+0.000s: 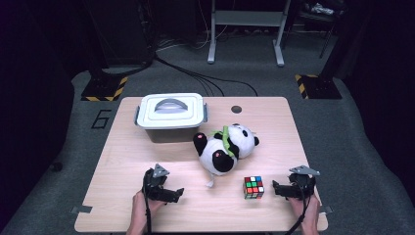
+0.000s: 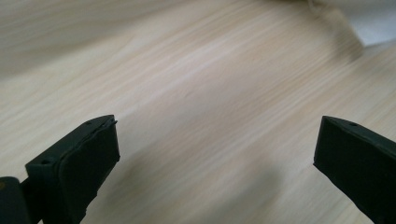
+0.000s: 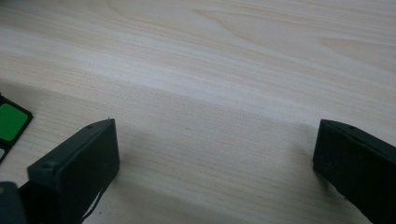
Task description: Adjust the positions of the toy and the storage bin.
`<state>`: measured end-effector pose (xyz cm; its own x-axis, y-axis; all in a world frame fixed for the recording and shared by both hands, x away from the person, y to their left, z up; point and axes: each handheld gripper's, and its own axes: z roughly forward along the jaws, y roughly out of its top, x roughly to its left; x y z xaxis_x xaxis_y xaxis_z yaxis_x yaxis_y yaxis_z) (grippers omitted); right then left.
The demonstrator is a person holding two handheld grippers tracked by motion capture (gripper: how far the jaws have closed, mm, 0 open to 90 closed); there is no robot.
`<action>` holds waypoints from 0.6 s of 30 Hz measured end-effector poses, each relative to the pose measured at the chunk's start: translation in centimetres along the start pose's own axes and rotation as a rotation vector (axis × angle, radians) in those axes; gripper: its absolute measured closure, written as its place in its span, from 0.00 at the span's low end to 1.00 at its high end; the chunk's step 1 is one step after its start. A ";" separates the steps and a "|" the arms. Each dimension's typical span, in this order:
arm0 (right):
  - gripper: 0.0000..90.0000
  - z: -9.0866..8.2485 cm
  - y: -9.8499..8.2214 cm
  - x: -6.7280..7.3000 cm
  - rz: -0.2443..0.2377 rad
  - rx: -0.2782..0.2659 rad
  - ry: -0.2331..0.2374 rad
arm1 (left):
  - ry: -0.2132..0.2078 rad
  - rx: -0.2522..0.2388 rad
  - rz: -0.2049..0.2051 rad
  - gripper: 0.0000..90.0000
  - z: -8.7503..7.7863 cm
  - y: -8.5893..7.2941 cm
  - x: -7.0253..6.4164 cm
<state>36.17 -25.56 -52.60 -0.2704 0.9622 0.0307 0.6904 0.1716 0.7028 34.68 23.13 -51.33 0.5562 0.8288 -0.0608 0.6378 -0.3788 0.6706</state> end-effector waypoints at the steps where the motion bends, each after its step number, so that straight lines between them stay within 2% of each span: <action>1: 0.00 -0.1 0.0 -0.1 0.018 -0.010 0.022 | 0.011 0.004 0.006 0.00 -0.3 -0.5 0.2; 2: 0.00 -0.3 0.1 -0.1 0.039 -0.018 0.040 | 0.032 -0.011 -0.009 0.00 -0.4 -1.0 0.3; 5: 0.00 -1.7 0.9 0.9 0.077 -0.031 0.049 | 0.066 0.003 -0.033 0.00 -0.9 -2.5 0.9; 9: 0.00 -3.6 1.9 2.4 0.079 -0.072 0.084 | 0.095 -0.010 -0.028 0.00 -1.2 -3.1 1.1; 11: 0.00 -3.9 2.1 3.0 0.072 -0.075 0.093 | 0.101 -0.010 -0.031 0.00 -1.2 -3.2 1.0; 12: 0.00 -4.4 2.5 4.5 0.042 -0.075 0.102 | 0.116 -0.012 -0.020 0.00 -1.2 -3.3 1.0; 13: 0.00 -4.5 2.7 5.2 0.027 -0.073 0.109 | 0.121 -0.045 -0.036 0.00 -1.0 -3.5 1.0; 18: 0.00 -4.6 3.3 8.2 -0.029 -0.067 0.137 | 0.123 -0.058 -0.040 0.00 -0.9 -3.5 1.3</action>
<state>33.19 -18.06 -46.76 -0.3815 0.9186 0.1029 0.6361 0.1802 0.7502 32.69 25.94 -53.07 0.4591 0.8884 0.0004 0.6245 -0.3230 0.7111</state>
